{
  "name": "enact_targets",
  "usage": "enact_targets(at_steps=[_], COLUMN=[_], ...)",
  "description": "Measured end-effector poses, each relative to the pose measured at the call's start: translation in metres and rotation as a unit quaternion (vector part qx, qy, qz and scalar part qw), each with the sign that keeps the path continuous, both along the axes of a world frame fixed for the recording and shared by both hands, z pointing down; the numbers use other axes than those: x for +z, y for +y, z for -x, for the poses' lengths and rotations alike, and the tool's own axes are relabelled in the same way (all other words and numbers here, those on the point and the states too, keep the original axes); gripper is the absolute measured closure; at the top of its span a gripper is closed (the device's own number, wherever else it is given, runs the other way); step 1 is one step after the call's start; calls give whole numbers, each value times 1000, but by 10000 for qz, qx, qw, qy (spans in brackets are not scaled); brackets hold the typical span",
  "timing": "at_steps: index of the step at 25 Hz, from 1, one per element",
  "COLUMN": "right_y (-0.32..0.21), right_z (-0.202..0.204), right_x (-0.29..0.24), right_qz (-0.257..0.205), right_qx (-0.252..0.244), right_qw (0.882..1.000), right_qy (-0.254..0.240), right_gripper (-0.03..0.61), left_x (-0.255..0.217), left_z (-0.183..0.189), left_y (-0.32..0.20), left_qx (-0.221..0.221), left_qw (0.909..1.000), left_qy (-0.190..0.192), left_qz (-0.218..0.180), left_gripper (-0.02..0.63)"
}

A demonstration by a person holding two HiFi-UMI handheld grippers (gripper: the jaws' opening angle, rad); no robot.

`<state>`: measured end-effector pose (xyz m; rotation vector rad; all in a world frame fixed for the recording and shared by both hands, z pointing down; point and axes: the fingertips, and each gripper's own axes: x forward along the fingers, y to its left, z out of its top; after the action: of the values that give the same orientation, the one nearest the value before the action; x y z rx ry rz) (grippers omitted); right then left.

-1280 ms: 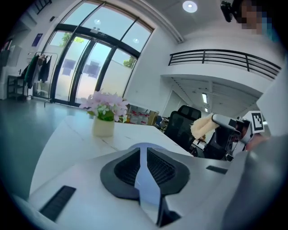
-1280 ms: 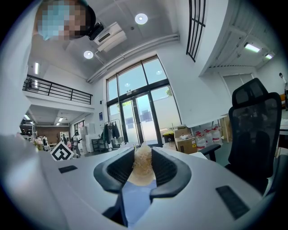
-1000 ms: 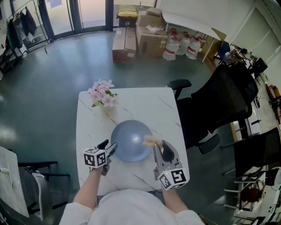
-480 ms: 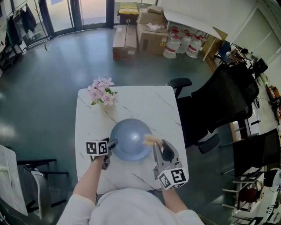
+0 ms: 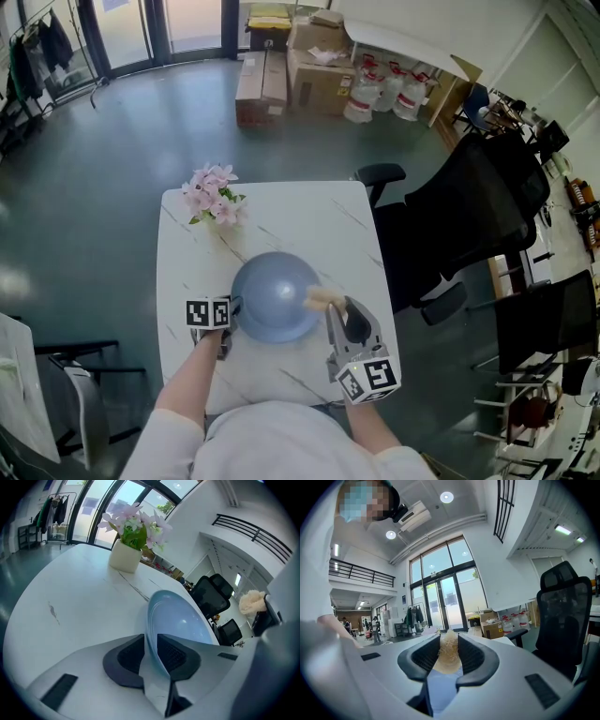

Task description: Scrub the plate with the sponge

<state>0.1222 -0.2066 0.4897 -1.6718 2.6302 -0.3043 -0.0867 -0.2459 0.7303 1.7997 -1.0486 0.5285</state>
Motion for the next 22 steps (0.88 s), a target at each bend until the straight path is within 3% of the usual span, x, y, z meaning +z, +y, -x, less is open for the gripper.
enact_targets(at_steps=[11, 22], right_y=[2, 0], right_z=[-6, -4], right_x=[-2, -5], right_qz=[-19, -72], right_qx=[42, -16], right_qw=[10000, 10000], right_qy=[9, -17], right_gripper=[459, 460], left_x=[2, -14], left_z=[2, 0], left_y=[-4, -6], left_qx=[-335, -596], left_qw=[9994, 9972], left_qy=[27, 439], left_qz=[131, -87], left_gripper=[558, 571])
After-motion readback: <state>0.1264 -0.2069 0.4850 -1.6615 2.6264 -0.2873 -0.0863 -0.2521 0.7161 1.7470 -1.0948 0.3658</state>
